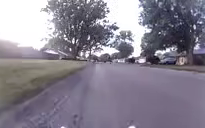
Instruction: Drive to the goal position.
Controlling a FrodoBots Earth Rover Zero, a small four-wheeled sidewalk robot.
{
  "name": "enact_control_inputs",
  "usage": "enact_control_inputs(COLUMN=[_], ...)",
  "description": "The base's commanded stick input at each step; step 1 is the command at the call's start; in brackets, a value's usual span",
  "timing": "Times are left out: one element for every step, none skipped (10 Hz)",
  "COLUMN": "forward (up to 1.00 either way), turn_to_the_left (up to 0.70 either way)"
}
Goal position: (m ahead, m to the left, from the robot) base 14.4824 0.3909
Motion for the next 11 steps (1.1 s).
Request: enact_control_inputs(forward=[1.00, 1.00, 1.00, 1.00, 1.00, 1.00, 1.00, 1.00, 1.00, 1.00, 1.00], turn_to_the_left=[0.00, 0.00, 0.00, 0.00, 0.00, 0.00, 0.00, 0.00, 0.00, 0.00, 0.00])
